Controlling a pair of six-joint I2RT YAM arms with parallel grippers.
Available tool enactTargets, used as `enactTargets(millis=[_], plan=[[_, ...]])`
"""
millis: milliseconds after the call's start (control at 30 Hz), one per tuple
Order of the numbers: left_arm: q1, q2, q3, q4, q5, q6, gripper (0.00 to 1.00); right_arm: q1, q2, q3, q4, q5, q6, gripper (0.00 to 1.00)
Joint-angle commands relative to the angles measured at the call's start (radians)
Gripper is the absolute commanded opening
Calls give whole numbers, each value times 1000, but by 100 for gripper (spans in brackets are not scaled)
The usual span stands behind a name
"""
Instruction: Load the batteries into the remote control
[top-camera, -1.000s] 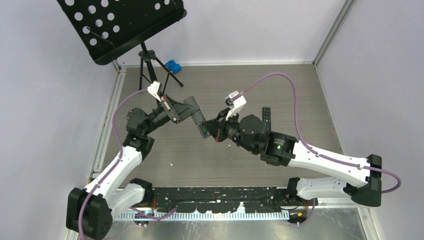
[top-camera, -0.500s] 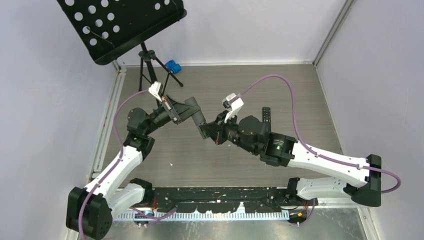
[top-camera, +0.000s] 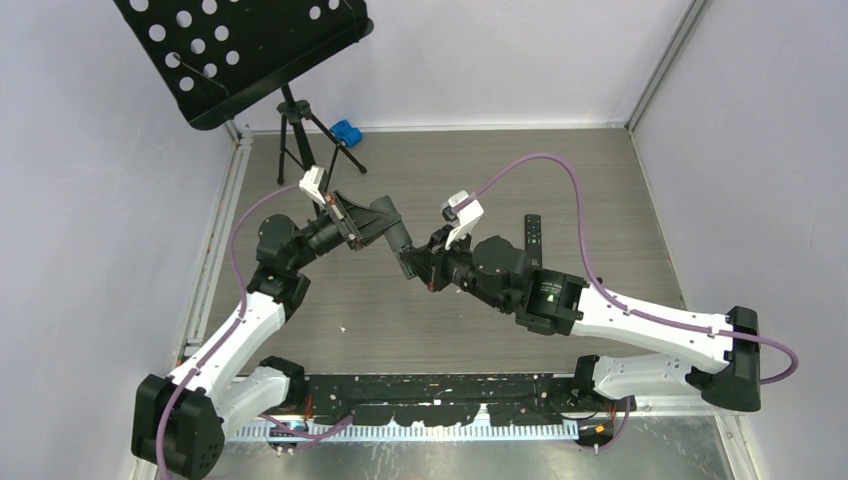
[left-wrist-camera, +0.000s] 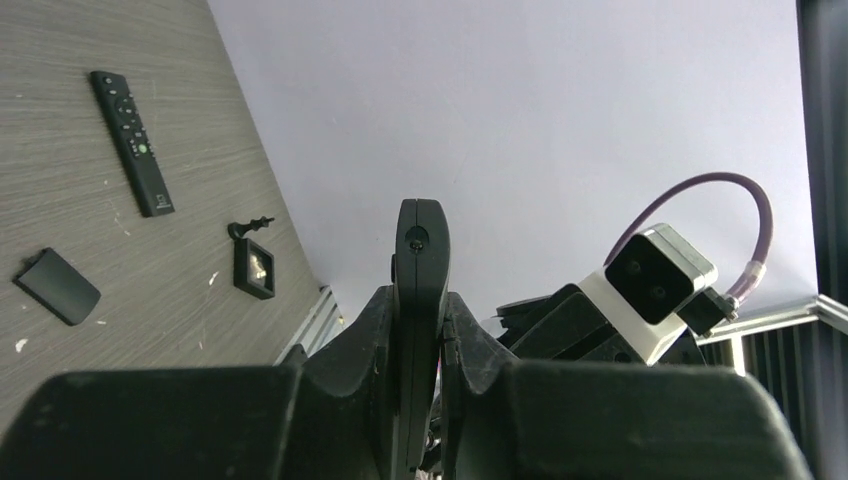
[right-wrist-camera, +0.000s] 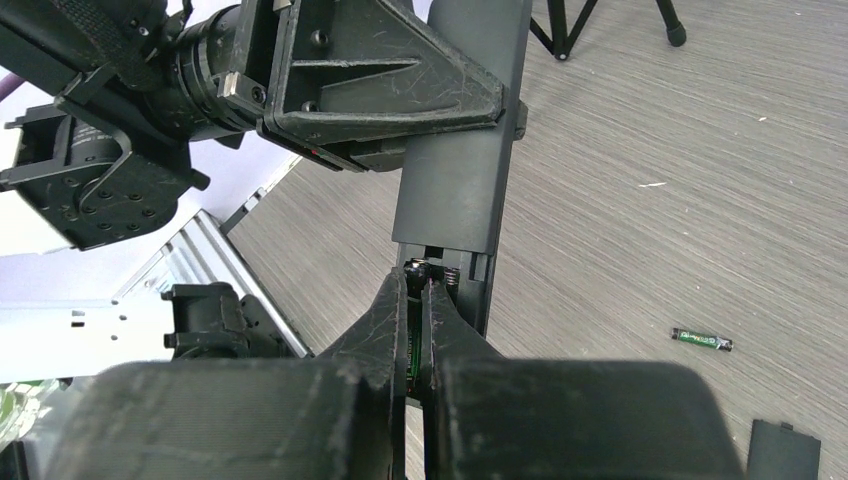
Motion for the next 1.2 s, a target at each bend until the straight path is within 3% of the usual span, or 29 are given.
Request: enactTargets(millis=[0, 500, 633, 967, 1167], plan=[[3, -61, 101, 84, -94, -101, 0, 24, 46, -76, -178, 80, 6, 0], [3, -41, 112, 63, -138, -144, 0, 93, 105, -157, -215, 256, -18, 5], [3, -29, 107, 64, -129, -148, 0, 94, 72, -206, -148, 237, -34, 11], [3, -14, 53, 129, -125, -200, 0, 94, 14, -289, -26, 146, -36, 12], [4, -11, 50, 139, -110, -209, 0, 94, 32, -277, -21, 143, -27, 19]])
